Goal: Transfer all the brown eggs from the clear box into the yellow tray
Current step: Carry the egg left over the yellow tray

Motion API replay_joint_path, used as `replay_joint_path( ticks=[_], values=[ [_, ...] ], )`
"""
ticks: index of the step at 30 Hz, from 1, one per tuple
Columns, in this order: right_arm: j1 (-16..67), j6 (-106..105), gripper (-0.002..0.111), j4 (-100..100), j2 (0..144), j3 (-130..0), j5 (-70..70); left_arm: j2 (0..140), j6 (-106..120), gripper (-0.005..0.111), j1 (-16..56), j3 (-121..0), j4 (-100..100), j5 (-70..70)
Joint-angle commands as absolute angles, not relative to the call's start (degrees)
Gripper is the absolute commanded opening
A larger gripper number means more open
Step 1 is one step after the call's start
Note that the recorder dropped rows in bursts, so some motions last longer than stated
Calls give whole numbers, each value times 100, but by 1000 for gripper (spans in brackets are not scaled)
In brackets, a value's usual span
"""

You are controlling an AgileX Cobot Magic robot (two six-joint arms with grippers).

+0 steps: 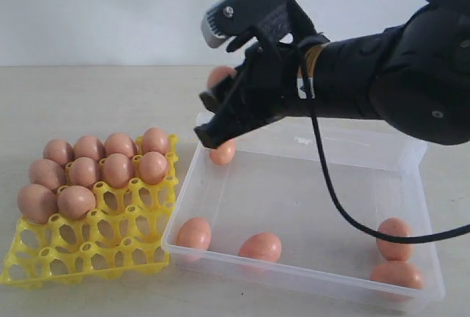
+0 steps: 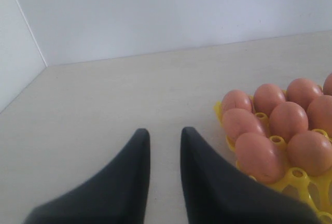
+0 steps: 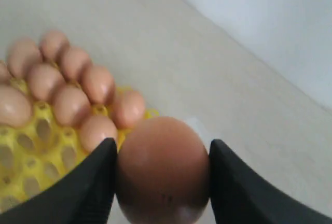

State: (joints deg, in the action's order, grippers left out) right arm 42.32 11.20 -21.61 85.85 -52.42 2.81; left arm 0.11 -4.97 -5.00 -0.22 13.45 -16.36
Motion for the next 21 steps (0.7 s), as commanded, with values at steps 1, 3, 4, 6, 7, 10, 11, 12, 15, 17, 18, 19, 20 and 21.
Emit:
replay_joint_path(
  ticks=[1,3,4,6,7,10,11,12,15,17,18,19,20,21],
  values=[
    [4471,1325,0,-2170,8702,-5266,1622,0,-509,22,-512,0,1334,-1624],
    [4522,1580,0,-2159,9023,-5266,1960,0,-509,22,-512,0,1334,-1624],
    [4522,1858,0,-2159,9305,-5266,2020,0,-509,22,-512,0,1334,-1624],
    [4608,2055,0,-2173,9693,-5266,2097,0,-509,22,-512,0,1334,-1624],
    [4676,2053,0,-2173,9835,-5266,2183,0,-509,22,-512,0,1334,-1624],
    [4918,2053,0,-2200,10255,-5294,2809,0,-509,22,-512,0,1334,-1624],
    [4949,2053,0,-2245,10331,-5350,2810,0,-509,22,-512,0,1334,-1624],
    [5002,2053,0,-2286,10471,-5500,2763,0,-509,22,-512,0,1334,-1624],
    [5051,2093,0,-2330,10657,-5737,2748,0,-509,22,-512,0,1334,-1624],
    [5087,2093,0,-2330,10752,-5871,2748,0,-509,22,-512,0,1334,-1624],
    [5087,2093,0,-2342,10801,-5922,2759,0,-509,22,-512,0,1334,-1624],
    [5113,2093,0,-2373,10881,-6009,2769,0,-509,22,-512,0,1334,-1624],
    [5126,2093,0,-2373,10952,-6047,2788,0,-509,22,-512,0,1334,-1624],
    [5133,2093,0,-2385,11019,-6087,2789,0,-509,22,-512,0,1334,-1624]
  ],
)
